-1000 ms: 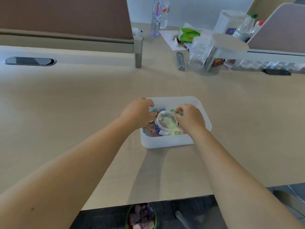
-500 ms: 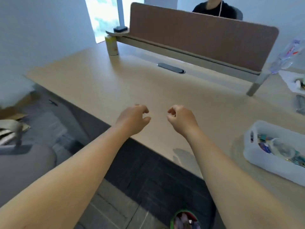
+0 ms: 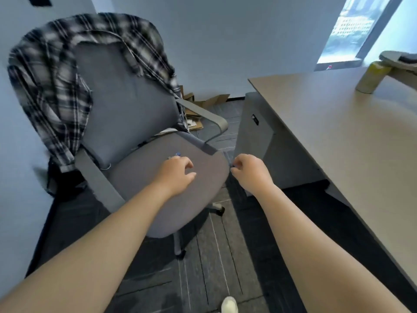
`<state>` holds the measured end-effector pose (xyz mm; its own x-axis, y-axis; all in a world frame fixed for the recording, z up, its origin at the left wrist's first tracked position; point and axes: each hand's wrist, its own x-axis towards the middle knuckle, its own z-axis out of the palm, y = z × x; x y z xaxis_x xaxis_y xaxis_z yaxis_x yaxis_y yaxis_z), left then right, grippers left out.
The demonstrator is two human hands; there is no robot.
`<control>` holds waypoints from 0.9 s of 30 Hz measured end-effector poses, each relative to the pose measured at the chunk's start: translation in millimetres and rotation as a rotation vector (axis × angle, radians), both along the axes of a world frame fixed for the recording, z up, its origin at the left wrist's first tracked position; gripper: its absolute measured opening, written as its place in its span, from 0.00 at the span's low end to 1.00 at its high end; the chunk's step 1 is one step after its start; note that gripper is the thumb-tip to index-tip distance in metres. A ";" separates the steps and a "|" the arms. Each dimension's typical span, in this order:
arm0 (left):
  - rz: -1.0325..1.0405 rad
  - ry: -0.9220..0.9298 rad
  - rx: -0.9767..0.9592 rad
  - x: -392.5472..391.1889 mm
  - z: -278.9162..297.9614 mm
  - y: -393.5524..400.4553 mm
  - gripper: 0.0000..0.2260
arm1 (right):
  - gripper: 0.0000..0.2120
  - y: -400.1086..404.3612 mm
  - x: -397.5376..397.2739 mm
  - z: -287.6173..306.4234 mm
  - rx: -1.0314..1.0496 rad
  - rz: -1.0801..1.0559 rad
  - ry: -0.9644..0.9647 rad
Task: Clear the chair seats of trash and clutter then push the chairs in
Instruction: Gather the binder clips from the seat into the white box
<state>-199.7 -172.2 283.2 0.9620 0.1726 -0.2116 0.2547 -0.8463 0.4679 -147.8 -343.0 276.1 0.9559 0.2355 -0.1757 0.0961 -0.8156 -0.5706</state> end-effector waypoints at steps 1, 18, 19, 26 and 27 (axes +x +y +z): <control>0.048 0.017 -0.001 -0.5 -5.6 13.8 0.15 | 0.15 14.3 6.5 -4.4 -0.007 0.042 0.015; 0.673 0.457 -0.102 87.0 -225.7 106.1 0.19 | 0.15 129.4 140.5 -191.3 -0.173 0.379 0.253; 0.706 0.457 -0.116 95.3 -241.3 112.4 0.22 | 0.15 136.7 148.4 -204.1 -0.173 0.372 0.264; 0.845 0.511 -0.153 135.0 -325.2 148.2 0.34 | 0.13 190.1 197.4 -281.0 -0.190 0.356 0.308; 0.852 0.520 -0.153 137.0 -332.3 150.0 0.33 | 0.12 196.7 202.5 -288.4 -0.186 0.358 0.306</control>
<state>-62.7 -22.2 -49.1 0.3130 0.6951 -0.6472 0.9497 -0.2277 0.2148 54.7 -146.3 -12.3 0.7191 0.4773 -0.5049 0.2398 -0.8525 -0.4644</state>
